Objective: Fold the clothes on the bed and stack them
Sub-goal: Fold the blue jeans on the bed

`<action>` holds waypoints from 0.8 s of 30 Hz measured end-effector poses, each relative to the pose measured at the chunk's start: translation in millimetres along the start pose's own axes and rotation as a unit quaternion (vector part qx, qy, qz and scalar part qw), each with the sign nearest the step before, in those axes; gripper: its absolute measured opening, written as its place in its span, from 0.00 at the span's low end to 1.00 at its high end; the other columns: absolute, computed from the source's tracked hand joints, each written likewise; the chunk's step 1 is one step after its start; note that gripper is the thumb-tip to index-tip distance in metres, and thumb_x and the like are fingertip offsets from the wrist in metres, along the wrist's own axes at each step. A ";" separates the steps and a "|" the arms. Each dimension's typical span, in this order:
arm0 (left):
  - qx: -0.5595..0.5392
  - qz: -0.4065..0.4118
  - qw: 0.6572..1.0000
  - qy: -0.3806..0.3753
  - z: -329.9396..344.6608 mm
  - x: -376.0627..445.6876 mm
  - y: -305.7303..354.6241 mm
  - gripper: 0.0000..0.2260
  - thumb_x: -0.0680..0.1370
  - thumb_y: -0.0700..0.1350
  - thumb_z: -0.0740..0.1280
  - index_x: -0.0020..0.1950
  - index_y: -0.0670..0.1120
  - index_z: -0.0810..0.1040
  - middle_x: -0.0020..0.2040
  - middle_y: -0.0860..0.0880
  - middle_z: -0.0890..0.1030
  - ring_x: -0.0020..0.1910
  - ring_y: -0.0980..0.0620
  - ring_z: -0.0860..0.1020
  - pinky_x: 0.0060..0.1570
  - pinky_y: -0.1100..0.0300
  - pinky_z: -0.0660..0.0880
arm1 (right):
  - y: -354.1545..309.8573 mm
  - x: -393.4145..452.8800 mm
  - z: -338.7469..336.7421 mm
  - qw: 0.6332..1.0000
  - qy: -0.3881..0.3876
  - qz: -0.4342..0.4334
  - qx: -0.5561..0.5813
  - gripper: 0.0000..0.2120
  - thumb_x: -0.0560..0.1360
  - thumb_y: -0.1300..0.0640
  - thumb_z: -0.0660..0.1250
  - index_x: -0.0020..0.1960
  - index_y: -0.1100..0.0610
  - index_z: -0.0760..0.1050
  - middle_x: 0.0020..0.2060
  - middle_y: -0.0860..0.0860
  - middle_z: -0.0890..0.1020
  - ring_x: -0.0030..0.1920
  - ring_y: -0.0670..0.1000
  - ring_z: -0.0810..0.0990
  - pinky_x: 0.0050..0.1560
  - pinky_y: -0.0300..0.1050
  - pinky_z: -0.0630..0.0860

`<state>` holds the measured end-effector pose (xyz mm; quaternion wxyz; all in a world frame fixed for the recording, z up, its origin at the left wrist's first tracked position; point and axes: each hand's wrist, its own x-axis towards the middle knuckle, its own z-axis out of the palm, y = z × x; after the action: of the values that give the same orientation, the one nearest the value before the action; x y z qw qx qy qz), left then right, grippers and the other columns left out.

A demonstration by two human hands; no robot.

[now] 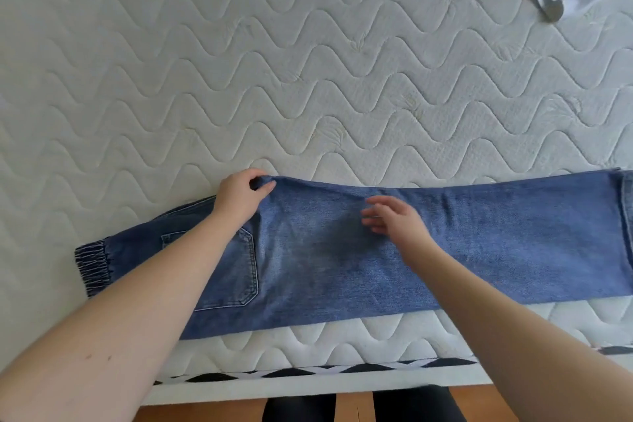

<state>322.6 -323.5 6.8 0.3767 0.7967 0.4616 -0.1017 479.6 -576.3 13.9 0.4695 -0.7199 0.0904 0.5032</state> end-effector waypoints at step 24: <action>0.336 0.247 0.908 0.041 42.1 -112.9 -40.4 0.24 0.71 0.39 0.74 0.67 0.39 0.77 0.57 0.42 0.79 0.56 0.42 0.78 0.58 0.48 0.77 | 22.2 -38.4 76.6 0.938 0.065 -0.181 -0.288 0.10 0.80 0.50 0.58 0.44 0.50 0.75 0.37 0.45 0.79 0.37 0.44 0.74 0.36 0.41 0.72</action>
<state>235.2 -415.4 14.7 0.0805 0.9681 0.2038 -0.1218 398.8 -542.7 28.0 0.3186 -0.8594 -0.1602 0.3665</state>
